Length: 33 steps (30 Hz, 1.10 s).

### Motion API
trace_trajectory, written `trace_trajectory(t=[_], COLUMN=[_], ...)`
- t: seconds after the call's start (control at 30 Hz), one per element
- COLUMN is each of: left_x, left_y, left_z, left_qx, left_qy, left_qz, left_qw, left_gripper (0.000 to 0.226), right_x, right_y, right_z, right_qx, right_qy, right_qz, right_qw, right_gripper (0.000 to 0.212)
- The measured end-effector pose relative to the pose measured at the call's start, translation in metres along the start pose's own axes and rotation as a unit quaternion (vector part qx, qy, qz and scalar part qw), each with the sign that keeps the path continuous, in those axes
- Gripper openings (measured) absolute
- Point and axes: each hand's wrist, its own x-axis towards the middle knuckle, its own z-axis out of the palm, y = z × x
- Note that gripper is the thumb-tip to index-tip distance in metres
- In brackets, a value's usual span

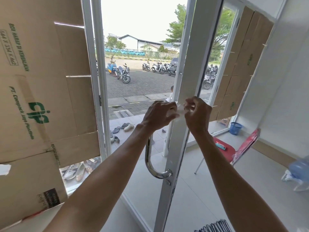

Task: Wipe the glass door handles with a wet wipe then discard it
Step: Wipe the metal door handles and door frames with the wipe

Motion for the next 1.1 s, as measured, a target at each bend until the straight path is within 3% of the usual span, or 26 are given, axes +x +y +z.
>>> trace_trajectory(t=[0.17, 0.27, 0.43, 0.67, 0.93, 1.1], left_x=[-0.001, 0.004, 0.005, -0.014, -0.003, -0.014], left_y=[-0.011, 0.0, 0.015, -0.012, 0.006, -0.021], left_z=[-0.003, -0.003, -0.003, -0.014, -0.013, -0.027], left_qx=[0.038, 0.06, 0.078, 0.02, 0.079, 0.006], left_qy=[-0.008, -0.06, -0.072, -0.003, -0.053, -0.044], left_qz=[0.036, 0.033, 0.042, 0.055, 0.069, 0.066], left_qw=[0.999, 0.996, 0.993, 0.998, 0.993, 0.997], left_gripper=[0.034, 0.029, 0.015, 0.028, 0.023, 0.034], right_x=[0.0, 0.005, 0.007, 0.011, 0.01, 0.011], right_y=[0.006, 0.009, 0.007, 0.012, 0.014, 0.015], right_z=[0.004, 0.008, 0.011, 0.007, 0.015, 0.009], right_qx=[-0.021, -0.015, 0.003, 0.007, 0.016, 0.013], right_qy=[0.093, 0.055, 0.048, 0.016, 0.029, 0.013], right_qz=[0.051, 0.116, 0.155, 0.137, 0.153, 0.126], right_qw=[0.994, 0.992, 0.987, 0.99, 0.988, 0.992], right_gripper=[0.043, 0.059, 0.05, 0.038, 0.041, 0.033])
